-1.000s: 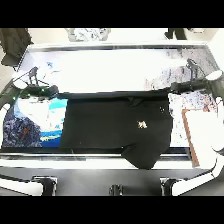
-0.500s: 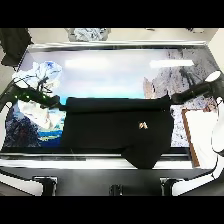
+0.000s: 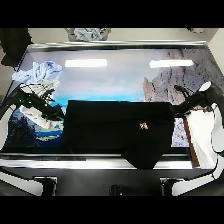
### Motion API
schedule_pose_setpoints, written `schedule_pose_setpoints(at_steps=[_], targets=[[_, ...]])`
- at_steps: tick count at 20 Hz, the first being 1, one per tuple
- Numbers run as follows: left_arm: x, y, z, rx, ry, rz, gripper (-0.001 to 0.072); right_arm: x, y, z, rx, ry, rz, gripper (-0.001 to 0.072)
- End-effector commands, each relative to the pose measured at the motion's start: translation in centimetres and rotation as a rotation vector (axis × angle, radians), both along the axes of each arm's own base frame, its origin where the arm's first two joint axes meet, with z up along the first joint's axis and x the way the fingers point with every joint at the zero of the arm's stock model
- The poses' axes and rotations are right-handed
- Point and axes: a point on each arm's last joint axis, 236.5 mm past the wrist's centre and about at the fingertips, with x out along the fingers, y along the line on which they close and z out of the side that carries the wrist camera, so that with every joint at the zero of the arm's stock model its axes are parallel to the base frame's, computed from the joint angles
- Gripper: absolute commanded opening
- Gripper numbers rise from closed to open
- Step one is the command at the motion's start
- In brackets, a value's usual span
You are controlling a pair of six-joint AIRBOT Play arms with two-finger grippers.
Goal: Fold the shirts.
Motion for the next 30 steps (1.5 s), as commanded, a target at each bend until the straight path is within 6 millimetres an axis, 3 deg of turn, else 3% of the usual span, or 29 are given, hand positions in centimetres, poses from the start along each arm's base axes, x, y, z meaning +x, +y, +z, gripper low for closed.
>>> schedule_pose_setpoints(at_steps=[1,3,6,8,11,13,15,17,24,25,27,30], targets=[[0.5,1.4,2.3,-0.003,-0.006,0.024,0.0551,1.5,-0.1,3.0,-0.011,-0.104,0.017,0.0569],[1.3,3.0,4.6,0.015,-0.05,0.083,0.0551,1.4,-1.5,5.9,-0.095,-0.159,0.034,0.0585],[-0.8,5.1,5.4,0.085,-0.051,0.104,0.055,-2.5,-1.6,7.4,-0.114,-0.052,0.084,0.0584],[-4.3,5.6,3.7,0.124,0.015,0.102,0.0539,-4.9,-0.8,6.6,-0.086,0.014,0.094,0.0582],[-10.1,3.8,-0.3,0.111,0.086,0.146,0.0539,-8.6,0.7,4.3,-0.06,0.07,0.08,0.0567],[-12.9,1.8,-2.2,0.07,0.084,0.149,0.0534,-10.5,1.1,3.3,-0.066,0.075,0.078,0.0565],[-14.4,0.5,-3.4,0.035,0.097,0.17,0.0503,-11.6,1.4,2.7,-0.075,0.066,0.07,0.0565],[-14.4,-0.1,-4.1,0.016,0.089,0.205,0.0441,-12.2,1.6,2.6,-0.079,0.054,0.07,0.0566],[-13.6,-0.9,-4.5,0.008,0.062,0.212,0.0417,-13.9,1.4,2.2,-0.103,0.067,0.093,0.0574],[-13.5,-1.1,-4.6,0.013,0.054,0.203,0.023,-14.2,1.7,2.1,-0.094,0.068,0.09,0.0575],[-13.4,-1.5,-4.7,0.017,0.046,0.182,0.0027,-15.1,2.3,1.5,-0.088,0.054,0.081,0.0636],[-13.3,-1.7,-4.7,0.021,0.036,0.173,0.0026,-18.2,4.8,0.5,-0.011,0.08,0.075,0.0636]])
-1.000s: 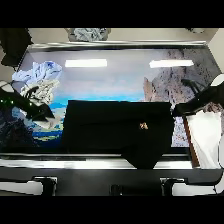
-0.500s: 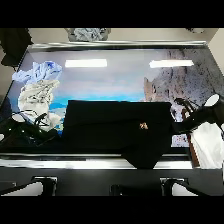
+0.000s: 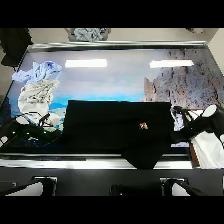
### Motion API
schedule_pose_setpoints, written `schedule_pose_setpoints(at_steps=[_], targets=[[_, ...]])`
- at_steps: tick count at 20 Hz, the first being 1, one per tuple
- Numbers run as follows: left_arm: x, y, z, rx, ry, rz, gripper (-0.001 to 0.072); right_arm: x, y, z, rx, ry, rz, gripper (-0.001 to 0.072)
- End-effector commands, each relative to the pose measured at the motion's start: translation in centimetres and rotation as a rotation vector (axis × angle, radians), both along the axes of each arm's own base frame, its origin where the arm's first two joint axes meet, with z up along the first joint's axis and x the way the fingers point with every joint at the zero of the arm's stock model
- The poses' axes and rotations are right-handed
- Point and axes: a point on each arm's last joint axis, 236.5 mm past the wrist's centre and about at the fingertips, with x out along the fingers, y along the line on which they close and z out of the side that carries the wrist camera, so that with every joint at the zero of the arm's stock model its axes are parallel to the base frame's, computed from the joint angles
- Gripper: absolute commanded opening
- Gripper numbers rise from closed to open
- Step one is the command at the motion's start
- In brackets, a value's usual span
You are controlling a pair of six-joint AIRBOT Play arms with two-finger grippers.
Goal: Fold the shirts.
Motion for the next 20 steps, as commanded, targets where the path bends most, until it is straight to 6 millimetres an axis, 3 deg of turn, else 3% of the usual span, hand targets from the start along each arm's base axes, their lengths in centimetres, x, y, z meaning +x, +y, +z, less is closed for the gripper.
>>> schedule_pose_setpoints(at_steps=[1,6,10,11,14,16,17,20], targets=[[0.4,-0.1,-0.3,0.016,-0.021,-0.009,0.0026,-2.5,3.0,-1.0,0.094,-0.005,-0.018,0.0637],[0.4,-0.1,-0.3,0.015,-0.025,-0.015,0.0026,-5.4,4.6,-3.9,0.114,0.023,-0.071,0.0621],[0.4,-0.1,-0.3,0.015,-0.024,-0.015,0.0026,-4.1,5.3,-4.8,0.135,-0.045,-0.112,0.0559],[0.4,-0.1,-0.3,0.015,-0.025,-0.015,0.0026,-3.8,5.1,-4.9,0.126,-0.058,-0.117,0.0527],[0.4,0.0,-0.3,0.016,-0.027,-0.014,0.0027,-3.4,4.7,-5.1,0.11,-0.077,-0.124,0.0257],[0.6,0.0,-0.4,0.021,-0.038,-0.018,0.0026,-3.5,4.7,-5.1,0.107,-0.073,-0.121,0.0174],[0.7,0.1,-0.4,0.023,-0.044,-0.017,0.0026,-3.7,4.5,-5.2,0.101,-0.065,-0.11,0.004],[0.9,0.1,-0.4,0.025,-0.05,-0.017,0.0025,-4.5,4.4,-5.1,0.098,-0.048,-0.074,0.0041]])
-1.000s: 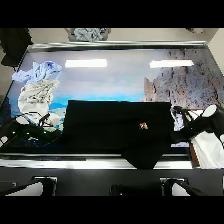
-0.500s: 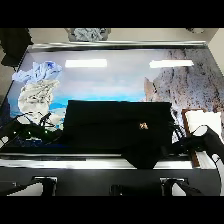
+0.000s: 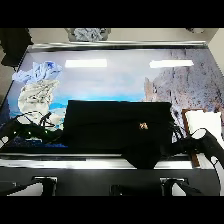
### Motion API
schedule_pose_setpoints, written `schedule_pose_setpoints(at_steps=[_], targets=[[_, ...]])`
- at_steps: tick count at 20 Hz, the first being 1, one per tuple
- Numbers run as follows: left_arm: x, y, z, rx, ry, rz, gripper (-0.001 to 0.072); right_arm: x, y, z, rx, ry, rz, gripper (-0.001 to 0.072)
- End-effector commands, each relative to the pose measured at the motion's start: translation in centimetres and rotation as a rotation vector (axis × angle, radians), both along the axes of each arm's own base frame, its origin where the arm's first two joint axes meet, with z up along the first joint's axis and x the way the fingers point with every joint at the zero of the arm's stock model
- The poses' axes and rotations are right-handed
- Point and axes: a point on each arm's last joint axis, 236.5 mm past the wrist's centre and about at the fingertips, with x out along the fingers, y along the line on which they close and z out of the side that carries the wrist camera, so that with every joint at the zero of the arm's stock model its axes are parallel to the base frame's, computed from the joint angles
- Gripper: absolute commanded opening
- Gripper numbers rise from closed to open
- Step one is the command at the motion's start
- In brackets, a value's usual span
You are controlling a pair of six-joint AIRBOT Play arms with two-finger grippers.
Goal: Fold the shirts.
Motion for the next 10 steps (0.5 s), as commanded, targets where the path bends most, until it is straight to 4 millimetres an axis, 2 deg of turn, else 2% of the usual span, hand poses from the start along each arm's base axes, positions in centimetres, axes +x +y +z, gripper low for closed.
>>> schedule_pose_setpoints(at_steps=[1,3,7,9,10], targets=[[0.8,0.4,0.2,0.015,-0.044,-0.01,0.0025,-0.5,-0.1,0.2,0.0,-0.001,0.046,0.0041],[3.0,-0.2,2.7,-0.013,-0.199,-0.086,0.0024,0.7,0.1,1.8,0.009,-0.054,0.058,0.0041],[8.0,0.3,10.3,0.031,-0.439,0.006,0.0023,7.1,-1.2,9.1,-0.047,-0.316,0.042,0.0036],[10.3,0.8,12.3,0.051,-0.506,0.019,0.0022,10.5,-2.4,11.9,-0.089,-0.421,0.03,0.0035],[11.6,1.2,12.8,0.06,-0.522,0.055,0.0022,12.2,-3.0,12.7,-0.105,-0.459,0.012,0.0035]])
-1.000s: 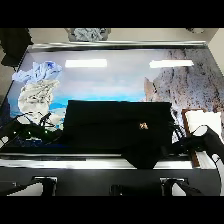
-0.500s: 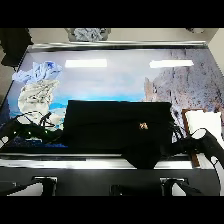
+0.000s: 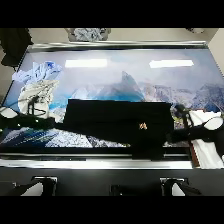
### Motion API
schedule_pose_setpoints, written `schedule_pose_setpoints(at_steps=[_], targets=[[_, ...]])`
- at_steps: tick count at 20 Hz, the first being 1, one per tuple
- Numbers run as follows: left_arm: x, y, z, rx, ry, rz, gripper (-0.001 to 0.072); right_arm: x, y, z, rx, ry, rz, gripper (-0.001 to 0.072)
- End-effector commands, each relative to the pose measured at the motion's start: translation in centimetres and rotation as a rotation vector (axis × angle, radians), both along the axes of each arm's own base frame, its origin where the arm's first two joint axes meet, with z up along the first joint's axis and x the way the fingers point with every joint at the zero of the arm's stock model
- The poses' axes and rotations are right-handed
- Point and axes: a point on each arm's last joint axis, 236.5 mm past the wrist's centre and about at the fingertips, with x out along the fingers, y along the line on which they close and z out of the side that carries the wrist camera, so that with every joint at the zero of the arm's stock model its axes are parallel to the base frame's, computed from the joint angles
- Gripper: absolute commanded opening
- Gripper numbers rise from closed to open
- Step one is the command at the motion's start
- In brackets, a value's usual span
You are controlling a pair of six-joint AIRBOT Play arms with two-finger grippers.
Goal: Fold the shirts.
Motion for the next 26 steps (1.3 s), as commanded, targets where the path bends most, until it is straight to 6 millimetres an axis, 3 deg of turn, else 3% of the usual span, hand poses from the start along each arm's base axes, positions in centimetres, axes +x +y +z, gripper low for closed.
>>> schedule_pose_setpoints(at_steps=[1,5,8,12,15,18,19,20,21,22,23,24,26], targets=[[4.4,0.8,3.7,-0.004,-0.113,0.088,0.0022,6.1,-1.7,4.3,-0.032,-0.173,-0.05,0.0035],[8.9,0.3,2.4,-0.043,-0.07,0.088,0.0023,13.8,-1.7,4.6,0.089,-0.24,-0.129,0.0036],[12.3,-0.3,0.6,-0.062,-0.028,0.102,0.0025,17.3,-2.4,2.4,0.13,-0.216,-0.163,0.0037],[14.9,-1.5,-1.6,-0.082,-0.001,0.089,0.0025,18.7,-2.8,-2.1,0.161,-0.148,-0.21,0.0039],[15.0,-1.4,-4.2,-0.086,0.051,0.103,0.0025,19.2,-3.3,-4.5,0.156,-0.123,-0.235,0.004],[14.7,-1.4,-6.4,-0.12,0.161,0.223,0.0043,18.8,-2.9,-5.4,0.17,-0.091,-0.23,0.0042],[14.7,-1.3,-6.5,-0.123,0.166,0.238,0.0237,18.7,-2.9,-5.4,0.172,-0.09,-0.228,0.0052],[14.8,-1.2,-6.3,-0.127,0.17,0.254,0.054,19.1,-3.0,-5.0,0.171,-0.112,-0.226,0.0128],[14.8,-1.1,-5.7,-0.127,0.166,0.233,0.0616,19.3,-3.0,-4.0,0.165,-0.155,-0.186,0.0245],[14.8,-1.0,-4.5,-0.121,0.143,0.187,0.0616,19.1,-3.1,-2.7,0.145,-0.197,-0.138,0.0441],[15.1,-0.8,-3.1,-0.115,0.114,0.161,0.0616,18.9,-4.1,-1.6,0.086,-0.236,-0.104,0.0575],[15.5,-0.3,-1.4,-0.1,0.076,0.156,0.0616,18.7,-6.2,-0.9,-0.011,-0.261,-0.107,0.0582],[15.6,0.4,1.6,-0.058,0.007,0.146,0.0615,17.4,-10.6,-1.0,-0.153,-0.222,-0.17,0.071]])
